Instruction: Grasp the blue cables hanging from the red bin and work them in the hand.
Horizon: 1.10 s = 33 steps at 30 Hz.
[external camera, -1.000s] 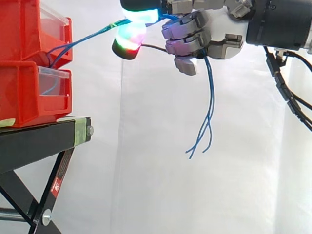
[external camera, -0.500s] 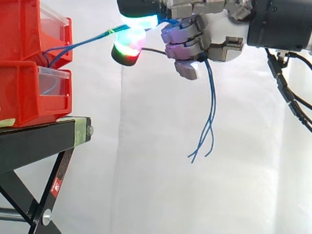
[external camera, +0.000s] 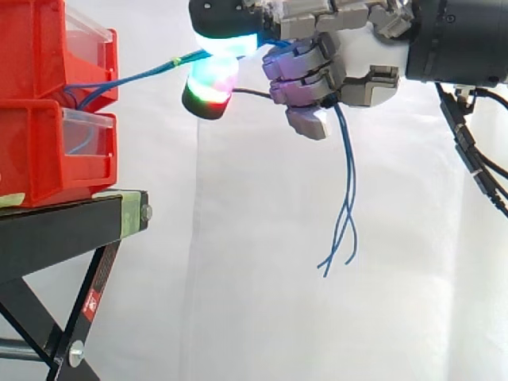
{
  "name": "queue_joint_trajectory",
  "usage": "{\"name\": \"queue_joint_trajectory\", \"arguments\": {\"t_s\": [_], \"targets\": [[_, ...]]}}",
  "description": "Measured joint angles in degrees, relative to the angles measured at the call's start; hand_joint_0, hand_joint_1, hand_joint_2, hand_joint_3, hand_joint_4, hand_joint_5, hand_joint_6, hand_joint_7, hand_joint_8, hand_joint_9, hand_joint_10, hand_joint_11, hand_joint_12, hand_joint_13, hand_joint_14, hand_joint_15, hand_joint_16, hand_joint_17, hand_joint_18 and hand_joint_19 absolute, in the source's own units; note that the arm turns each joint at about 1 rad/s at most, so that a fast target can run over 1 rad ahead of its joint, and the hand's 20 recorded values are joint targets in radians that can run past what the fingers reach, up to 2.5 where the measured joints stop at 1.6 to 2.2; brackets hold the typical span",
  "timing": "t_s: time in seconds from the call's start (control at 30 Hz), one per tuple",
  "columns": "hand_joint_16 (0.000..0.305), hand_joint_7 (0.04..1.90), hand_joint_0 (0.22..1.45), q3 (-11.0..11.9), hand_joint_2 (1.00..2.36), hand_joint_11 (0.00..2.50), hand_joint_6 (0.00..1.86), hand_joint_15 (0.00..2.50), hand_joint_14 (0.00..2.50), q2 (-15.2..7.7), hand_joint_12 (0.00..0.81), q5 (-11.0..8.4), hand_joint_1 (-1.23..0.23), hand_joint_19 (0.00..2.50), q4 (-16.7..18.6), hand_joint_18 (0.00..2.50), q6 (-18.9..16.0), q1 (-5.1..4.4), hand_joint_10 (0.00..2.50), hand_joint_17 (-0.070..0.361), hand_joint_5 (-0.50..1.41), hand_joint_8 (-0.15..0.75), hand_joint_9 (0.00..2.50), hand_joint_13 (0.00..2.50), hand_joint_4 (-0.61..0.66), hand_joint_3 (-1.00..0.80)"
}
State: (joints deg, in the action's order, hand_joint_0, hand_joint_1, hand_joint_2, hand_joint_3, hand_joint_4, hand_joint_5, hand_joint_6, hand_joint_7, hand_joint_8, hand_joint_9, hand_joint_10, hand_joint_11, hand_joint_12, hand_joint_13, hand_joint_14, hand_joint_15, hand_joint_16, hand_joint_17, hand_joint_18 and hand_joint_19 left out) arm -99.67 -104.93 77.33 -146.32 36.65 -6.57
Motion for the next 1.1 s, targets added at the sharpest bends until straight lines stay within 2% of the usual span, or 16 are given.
{"name": "queue_joint_trajectory", "arguments": {"t_s": [0.03,0.07,0.13,0.2,0.37,0.47,0.53,0.57,0.67,0.73,0.9,0.93,0.97,1.03,1.07,1.1], "targets": [[0.213,1.29,1.17,0.0,1.02,2.5,0.43,2.09,2.5,-0.01,0.723,0.07,-0.67,0.74,0.02,2.5,0.0,0.0,2.5,0.16,0.27,0.577,1.93,2.08,0.14,0.07],[0.213,1.28,1.2,0.0,1.01,2.5,0.43,2.09,2.5,-0.01,0.723,0.2,-0.66,0.74,0.05,2.5,0.01,0.0,2.5,0.16,0.27,0.577,1.93,2.08,0.14,0.24],[0.213,1.27,1.25,0.0,1.01,2.5,0.46,2.09,2.5,-0.01,0.723,0.47,-0.65,0.74,0.12,2.5,0.06,0.04,2.5,0.16,0.28,0.577,1.93,2.08,0.14,0.42],[0.213,1.26,1.24,0.0,1.01,2.5,0.47,2.09,2.5,-0.01,0.723,0.89,-0.65,0.74,0.19,2.5,0.18,0.16,2.5,0.16,0.28,0.577,1.93,2.08,0.14,0.43],[0.213,1.3,1.1,0.01,1.02,2.5,0.41,2.09,2.5,-0.01,0.723,2.0,-0.66,0.74,0.37,2.5,0.87,0.53,2.5,0.16,0.27,0.577,1.93,2.08,0.16,0.02],[0.213,1.29,1.11,0.01,1.02,2.5,0.4,2.09,2.5,-0.01,0.723,2.67,-0.64,0.74,0.61,2.5,1.73,0.73,2.5,0.16,0.28,0.577,1.93,2.08,0.15,-0.07],[0.213,1.3,1.14,0.01,1.02,2.5,0.39,2.09,2.5,-0.01,0.723,3.03,-0.61,0.74,0.72,2.5,2.34,0.83,2.5,0.16,0.29,0.577,1.93,2.08,0.16,0.02],[0.213,1.29,1.18,0.03,1.02,2.5,0.4,2.09,2.5,0.01,0.723,3.27,-0.6,0.74,0.78,2.5,2.77,0.87,2.5,0.16,0.29,0.577,1.93,2.08,0.15,0.15],[0.213,1.27,1.22,0.2,1.01,2.5,0.46,2.09,2.5,-0.01,0.723,3.91,-0.6,0.74,0.87,2.5,3.76,0.97,2.5,0.16,0.29,0.577,1.93,2.08,0.15,0.39],[0.213,1.28,1.23,0.61,1.01,2.5,0.48,2.09,2.5,-0.01,0.723,4.34,-0.61,0.74,0.8,2.5,4.52,1.04,2.5,0.16,0.29,0.577,1.93,2.08,0.15,0.46],[0.213,1.28,1.09,1.38,1.01,2.5,0.47,2.09,2.5,0.0,0.723,5.68,-0.67,0.74,0.56,2.5,6.85,1.17,2.5,0.16,0.24,0.577,1.93,2.08,0.16,0.14],[0.213,1.3,1.06,1.43,1.02,2.5,0.4,2.09,2.5,0.0,0.723,5.83,-0.68,0.74,0.55,2.5,7.13,1.18,2.5,0.16,0.24,0.577,1.93,2.08,0.16,-0.05],[0.213,1.32,1.05,1.47,1.02,2.5,0.33,2.09,2.5,0.02,0.723,5.97,-0.67,0.74,0.54,2.5,7.39,1.19,2.5,0.16,0.23,0.577,1.93,2.08,0.16,-0.15],[0.213,1.31,1.07,1.49,1.02,2.5,0.3,2.09,2.5,0.01,0.723,6.11,-0.66,0.74,0.52,2.5,7.62,1.19,2.5,0.16,0.24,0.577,1.93,2.08,0.16,-0.23],[0.213,1.31,1.11,1.5,1.02,2.5,0.29,2.09,2.5,0.01,0.723,6.17,-0.63,0.74,0.53,2.5,7.7,1.2,2.5,0.16,0.25,0.577,1.93,2.08,0.17,-0.2],[0.213,1.31,1.14,1.5,1.02,2.5,0.28,2.09,2.5,0.0,0.723,6.19,-0.62,0.74,0.55,2.5,7.74,1.2,2.5,0.16,0.26,0.577,1.93,2.08,0.17,-0.09]]}}
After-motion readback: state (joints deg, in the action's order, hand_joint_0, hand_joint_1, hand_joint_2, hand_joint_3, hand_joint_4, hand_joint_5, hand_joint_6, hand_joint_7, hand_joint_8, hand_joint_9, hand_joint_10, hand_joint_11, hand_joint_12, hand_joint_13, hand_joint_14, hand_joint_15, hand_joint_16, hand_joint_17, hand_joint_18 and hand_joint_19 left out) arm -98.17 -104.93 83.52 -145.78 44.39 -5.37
